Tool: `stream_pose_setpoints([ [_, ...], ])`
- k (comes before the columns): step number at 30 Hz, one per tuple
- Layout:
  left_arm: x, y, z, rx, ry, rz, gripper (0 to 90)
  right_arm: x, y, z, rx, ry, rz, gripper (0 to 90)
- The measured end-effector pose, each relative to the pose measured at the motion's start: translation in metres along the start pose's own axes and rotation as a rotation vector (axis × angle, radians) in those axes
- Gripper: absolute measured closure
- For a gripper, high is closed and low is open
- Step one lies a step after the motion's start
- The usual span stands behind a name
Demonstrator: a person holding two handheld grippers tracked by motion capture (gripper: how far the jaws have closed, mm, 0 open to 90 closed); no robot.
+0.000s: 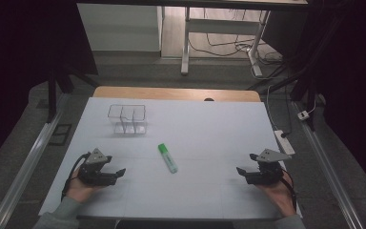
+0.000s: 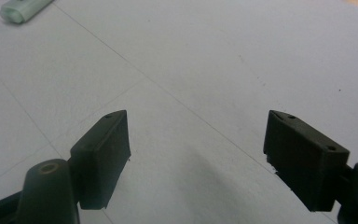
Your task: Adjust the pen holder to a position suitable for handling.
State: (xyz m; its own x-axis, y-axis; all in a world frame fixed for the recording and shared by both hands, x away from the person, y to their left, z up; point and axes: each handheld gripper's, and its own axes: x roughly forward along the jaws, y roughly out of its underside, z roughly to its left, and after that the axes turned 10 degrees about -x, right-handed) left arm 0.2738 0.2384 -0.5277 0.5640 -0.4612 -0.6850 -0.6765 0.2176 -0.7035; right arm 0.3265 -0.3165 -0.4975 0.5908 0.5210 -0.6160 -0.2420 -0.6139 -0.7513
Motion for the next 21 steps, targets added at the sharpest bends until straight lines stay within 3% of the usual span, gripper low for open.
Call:
stream_pose_setpoints([
  [21,-0.0037,-0.0040,0.0013,-0.002,0.001,-0.009,23.3,0.0044,0.0015,-0.0014,0.027,-0.023,0.006,23.4],
])
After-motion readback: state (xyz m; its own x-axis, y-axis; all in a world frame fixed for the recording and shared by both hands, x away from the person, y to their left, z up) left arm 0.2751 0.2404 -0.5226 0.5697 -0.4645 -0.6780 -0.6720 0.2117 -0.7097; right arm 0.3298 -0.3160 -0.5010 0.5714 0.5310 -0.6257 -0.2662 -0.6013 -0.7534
